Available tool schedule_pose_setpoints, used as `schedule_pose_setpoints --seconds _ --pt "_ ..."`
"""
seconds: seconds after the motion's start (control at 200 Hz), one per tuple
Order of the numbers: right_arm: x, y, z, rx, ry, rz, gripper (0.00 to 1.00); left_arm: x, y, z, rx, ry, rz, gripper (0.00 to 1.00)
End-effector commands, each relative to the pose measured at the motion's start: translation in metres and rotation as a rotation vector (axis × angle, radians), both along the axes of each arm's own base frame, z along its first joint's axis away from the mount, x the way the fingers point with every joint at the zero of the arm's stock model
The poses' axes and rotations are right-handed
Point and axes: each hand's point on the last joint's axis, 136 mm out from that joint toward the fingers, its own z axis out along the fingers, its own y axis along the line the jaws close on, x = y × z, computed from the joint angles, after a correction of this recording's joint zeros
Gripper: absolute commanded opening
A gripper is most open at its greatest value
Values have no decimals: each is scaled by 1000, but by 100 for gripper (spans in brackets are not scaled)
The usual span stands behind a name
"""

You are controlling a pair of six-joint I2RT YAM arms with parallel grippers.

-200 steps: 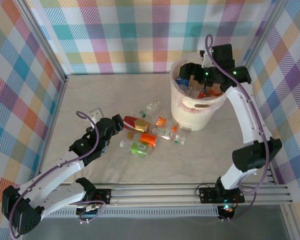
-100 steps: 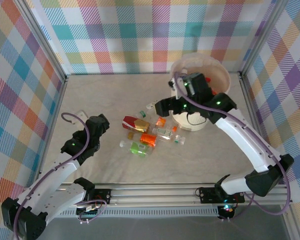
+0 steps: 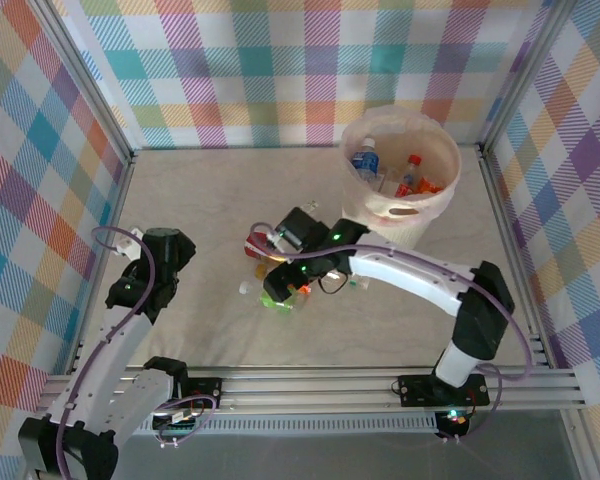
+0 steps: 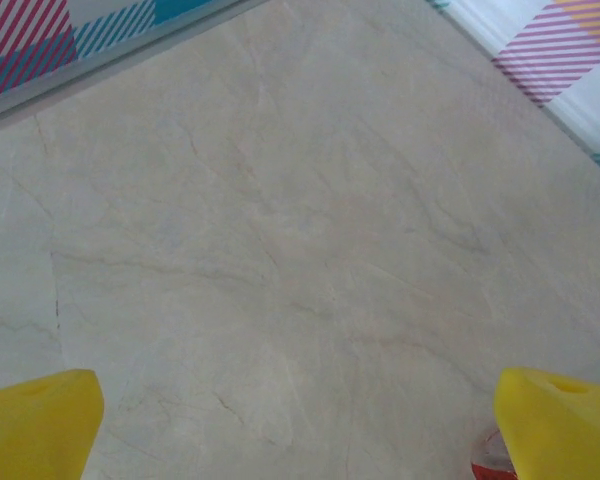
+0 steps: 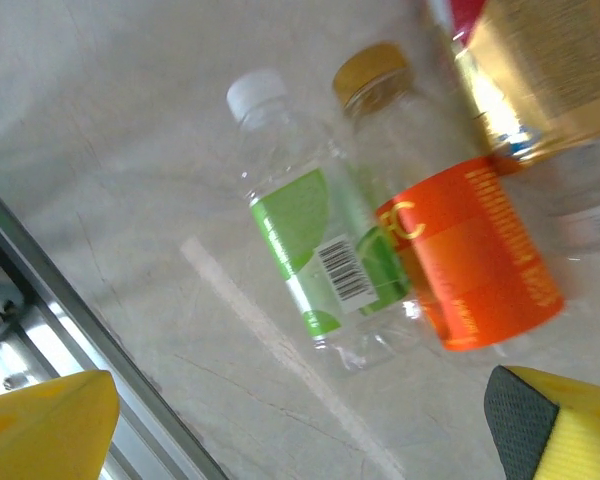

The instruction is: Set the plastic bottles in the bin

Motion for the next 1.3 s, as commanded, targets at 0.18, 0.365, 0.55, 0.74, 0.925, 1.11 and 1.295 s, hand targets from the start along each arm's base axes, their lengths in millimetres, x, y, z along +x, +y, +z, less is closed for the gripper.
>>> schedule_pose_setpoints --seconds 0.18,0.365,0.55,0.74,0.925,1.11,1.295 --pt "-7 31 -31 -125 -60 121 94 -5 9 -10 -30 57 1 100" --pt "2 36 -50 -231 -122 140 94 -8 16 -5 -29 45 22 100" --pt "12 37 -63 -286 -150 147 95 -10 20 -4 -31 42 34 100" --pt "15 43 -73 -311 -148 164 94 -8 19 -7 -47 44 33 100" --pt "14 49 -78 -307 -131 179 93 -8 20 -9 -52 51 36 100" --pt "7 53 -86 -309 -106 192 91 -9 22 -8 -50 48 41 100" --pt "3 54 -93 -324 -93 204 90 -10 22 -7 -51 47 43 100"
